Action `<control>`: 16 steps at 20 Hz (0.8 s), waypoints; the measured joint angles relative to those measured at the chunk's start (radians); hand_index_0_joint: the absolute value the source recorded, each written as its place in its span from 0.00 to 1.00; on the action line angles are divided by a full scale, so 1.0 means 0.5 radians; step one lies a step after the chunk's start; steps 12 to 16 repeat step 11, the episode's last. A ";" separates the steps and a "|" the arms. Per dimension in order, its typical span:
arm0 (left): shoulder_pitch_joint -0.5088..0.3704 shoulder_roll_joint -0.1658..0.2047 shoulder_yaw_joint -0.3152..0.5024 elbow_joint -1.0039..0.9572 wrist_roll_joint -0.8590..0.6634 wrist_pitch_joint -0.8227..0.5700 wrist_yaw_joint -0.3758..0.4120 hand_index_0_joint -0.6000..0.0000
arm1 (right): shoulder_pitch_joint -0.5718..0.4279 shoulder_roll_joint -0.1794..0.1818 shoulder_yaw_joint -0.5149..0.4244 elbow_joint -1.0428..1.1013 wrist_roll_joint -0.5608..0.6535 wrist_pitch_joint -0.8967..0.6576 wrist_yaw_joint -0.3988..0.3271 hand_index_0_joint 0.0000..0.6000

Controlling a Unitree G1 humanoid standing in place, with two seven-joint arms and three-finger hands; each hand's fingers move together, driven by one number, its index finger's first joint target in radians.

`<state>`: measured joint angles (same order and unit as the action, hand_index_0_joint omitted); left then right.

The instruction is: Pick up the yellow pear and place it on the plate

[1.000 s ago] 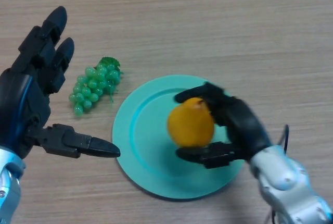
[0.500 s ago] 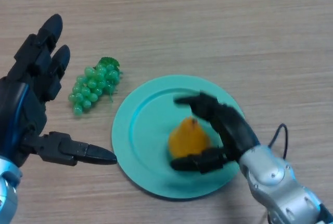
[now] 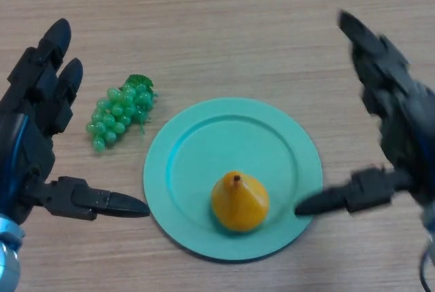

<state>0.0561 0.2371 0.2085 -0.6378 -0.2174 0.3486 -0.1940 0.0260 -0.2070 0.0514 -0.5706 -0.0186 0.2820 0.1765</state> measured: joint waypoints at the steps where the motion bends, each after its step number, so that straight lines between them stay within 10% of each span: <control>1: 0.000 -0.001 0.000 -0.006 0.000 0.000 0.000 1.00 | 0.082 0.000 0.002 0.000 -0.005 -0.003 0.046 0.00; 16: -0.054 0.003 -0.047 -0.130 -0.176 0.171 0.004 1.00 | 0.179 0.001 -0.017 -0.236 0.099 0.161 0.029 0.00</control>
